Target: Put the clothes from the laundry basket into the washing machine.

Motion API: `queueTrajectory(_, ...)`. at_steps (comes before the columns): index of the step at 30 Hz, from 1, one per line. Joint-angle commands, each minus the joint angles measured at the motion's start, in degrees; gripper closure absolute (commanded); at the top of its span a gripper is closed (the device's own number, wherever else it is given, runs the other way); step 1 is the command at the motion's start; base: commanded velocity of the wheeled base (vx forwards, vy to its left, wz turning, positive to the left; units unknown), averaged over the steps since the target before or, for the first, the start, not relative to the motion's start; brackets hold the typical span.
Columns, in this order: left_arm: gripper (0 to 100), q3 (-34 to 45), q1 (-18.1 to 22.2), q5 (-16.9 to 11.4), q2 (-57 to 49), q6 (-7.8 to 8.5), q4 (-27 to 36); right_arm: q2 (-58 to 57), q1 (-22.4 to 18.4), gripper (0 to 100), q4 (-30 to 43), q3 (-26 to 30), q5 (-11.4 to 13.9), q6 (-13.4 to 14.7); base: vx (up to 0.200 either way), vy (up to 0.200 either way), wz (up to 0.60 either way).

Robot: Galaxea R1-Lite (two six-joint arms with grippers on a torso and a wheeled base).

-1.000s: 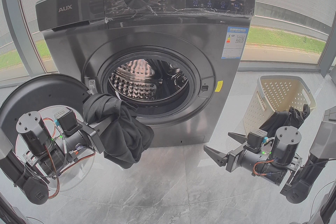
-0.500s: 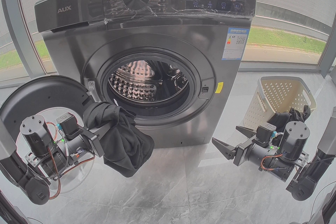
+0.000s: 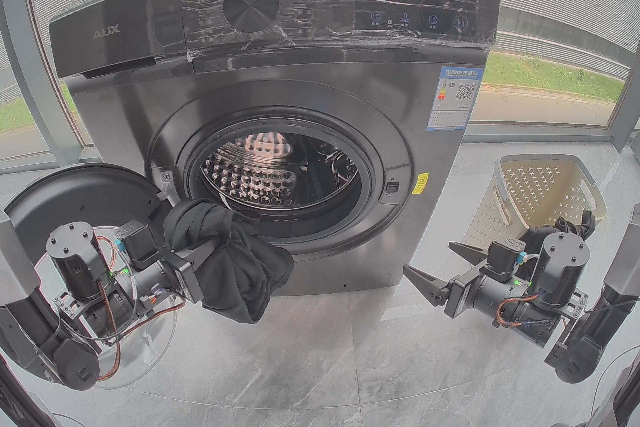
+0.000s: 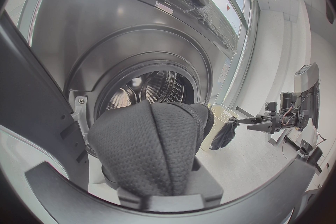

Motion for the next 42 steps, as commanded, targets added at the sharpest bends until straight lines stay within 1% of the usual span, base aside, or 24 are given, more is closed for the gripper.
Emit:
queueTrajectory(1, 100, 0.2, 0.0, 0.0, 0.8, -0.02, -0.1, 0.2, 0.0, 0, 0.0, 0.1, 0.0, 0.0, 0.000, 0.200, 0.00)
queueTrajectory(14, 100, 0.1, -0.4, 0.1, 1.4, 0.07, -0.2, 0.3, 0.0, 0, 0.0, 0.3, 0.1, 0.0, 0.000, 0.000, 0.00)
queueTrajectory(19, 100, 0.4, -0.6, 0.1, 1.4, 0.07, -0.2, -0.1, 0.2, 0, 0.1, -2.0, -0.1, 0.0, 0.000, 0.000, 0.00)
queueTrajectory(23, 100, 0.3, -0.7, 0.1, 1.2, 0.07, -0.2, -0.8, 0.9, 0, 0.1, -2.5, -0.5, 0.5, 0.000, 0.000, 0.00)
queueTrajectory(25, 100, 0.3, -0.7, 0.0, 1.4, 0.07, -0.2, -0.5, 1.0, 0, 0.1, -3.1, -0.9, 1.7, 0.000, 0.000, 0.00)
queueTrajectory(28, 100, 0.4, -0.7, 0.1, 1.4, 0.07, -0.2, -0.3, 3.2, 0, 0.1, -4.7, -2.1, 3.5, 0.000, 0.000, 0.00)
queueTrajectory(29, 100, 0.4, -0.7, 0.1, 1.4, 0.07, -0.2, -0.3, 3.4, 0, 0.1, -4.8, -2.3, 3.8, 0.000, 0.000, 0.00)
queueTrajectory(30, 100, 0.4, -0.6, 0.1, 1.2, 0.07, -0.2, -0.3, 3.6, 0, 0.2, -4.6, -2.3, 4.0, 0.000, 0.000, 0.00)
queueTrajectory(31, 100, 0.4, -0.6, 0.1, 1.2, -0.02, -0.2, -0.2, 3.7, 0, 0.5, -3.9, -1.9, 4.8, 0.000, 0.000, 0.00)
queueTrajectory(35, 100, 0.7, -0.7, 0.1, 1.2, 0.07, -0.2, 1.3, 5.3, 0, 0.1, -2.6, -2.9, 7.5, 0.000, 0.000, 0.00)
queueTrajectory(36, 100, 0.7, -0.8, 0.1, 1.2, -0.02, -0.2, 2.0, 5.5, 0, 0.1, -2.5, -3.4, 8.5, 0.000, 0.000, 0.00)
queueTrajectory(40, 100, 0.9, -1.3, 0.1, 1.4, -0.02, -0.2, 3.9, 6.0, 0, 0.0, -2.6, -3.6, 12.8, 0.000, 0.000, 0.00)
queueTrajectory(41, 100, 0.9, -1.3, 0.1, 1.4, -0.02, -0.2, 4.0, 6.0, 0, 0.0, -2.7, -3.6, 13.1, 0.000, 0.000, 0.00)
queueTrajectory(42, 100, 0.9, -1.4, 0.1, 1.4, -0.02, -0.2, 4.5, 5.9, 0, 0.0, -3.1, -3.6, 14.3, 0.000, 0.000, 0.00)
